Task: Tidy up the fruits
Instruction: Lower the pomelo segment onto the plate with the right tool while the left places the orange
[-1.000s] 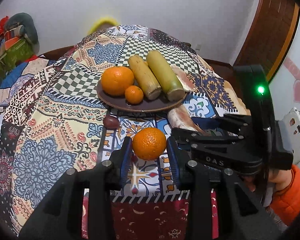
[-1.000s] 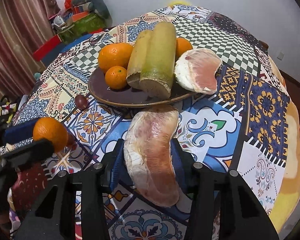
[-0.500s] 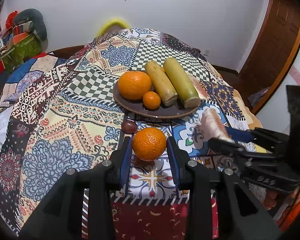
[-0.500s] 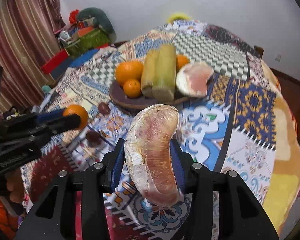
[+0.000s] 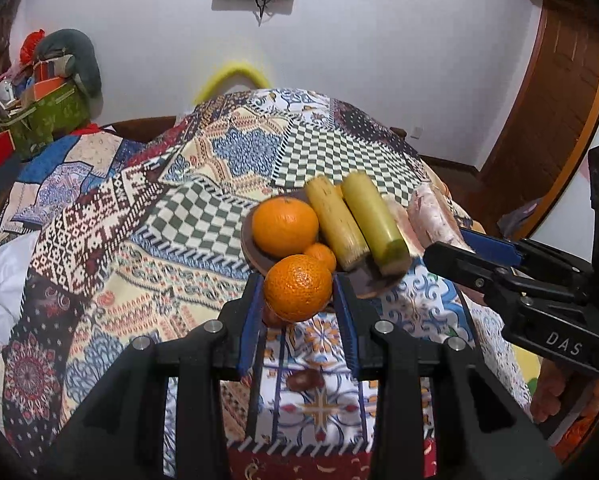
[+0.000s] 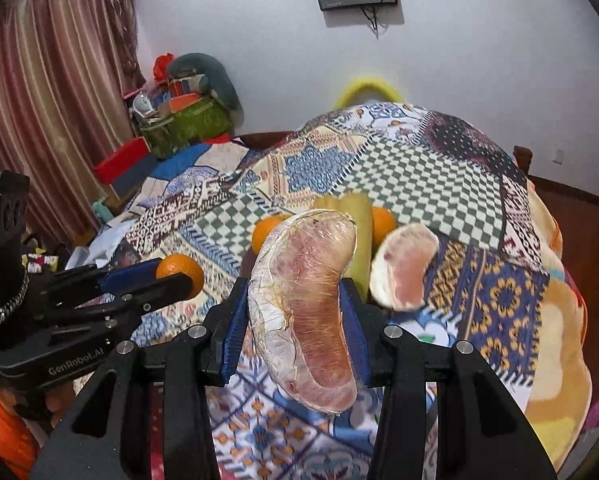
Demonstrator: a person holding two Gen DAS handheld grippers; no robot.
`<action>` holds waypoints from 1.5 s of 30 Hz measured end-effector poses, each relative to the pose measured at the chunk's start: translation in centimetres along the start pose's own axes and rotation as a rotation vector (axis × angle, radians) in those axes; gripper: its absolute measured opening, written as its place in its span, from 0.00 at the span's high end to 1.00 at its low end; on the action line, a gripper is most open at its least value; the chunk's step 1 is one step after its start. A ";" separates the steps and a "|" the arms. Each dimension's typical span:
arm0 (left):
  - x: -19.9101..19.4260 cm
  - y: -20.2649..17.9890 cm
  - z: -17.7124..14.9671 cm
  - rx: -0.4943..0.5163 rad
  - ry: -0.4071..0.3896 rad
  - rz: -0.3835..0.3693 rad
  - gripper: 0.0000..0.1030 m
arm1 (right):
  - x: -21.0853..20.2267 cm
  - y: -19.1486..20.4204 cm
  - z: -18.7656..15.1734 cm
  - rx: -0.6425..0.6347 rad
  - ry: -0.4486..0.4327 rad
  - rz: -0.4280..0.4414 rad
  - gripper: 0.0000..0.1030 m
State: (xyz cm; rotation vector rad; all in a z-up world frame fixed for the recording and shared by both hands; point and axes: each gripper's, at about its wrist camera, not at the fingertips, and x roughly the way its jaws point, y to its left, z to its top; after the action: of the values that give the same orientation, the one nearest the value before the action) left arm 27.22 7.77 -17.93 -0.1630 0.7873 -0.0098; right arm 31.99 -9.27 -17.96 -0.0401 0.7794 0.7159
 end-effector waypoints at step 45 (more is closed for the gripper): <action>8.3 1.8 2.1 0.010 0.096 -0.024 0.66 | 6.6 -0.9 3.8 -0.036 0.066 0.019 0.58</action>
State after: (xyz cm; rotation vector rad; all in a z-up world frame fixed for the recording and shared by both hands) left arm 34.50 9.25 -22.59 -0.1634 0.8811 -0.0447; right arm 38.12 -5.05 -19.78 -0.0895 0.8306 0.7492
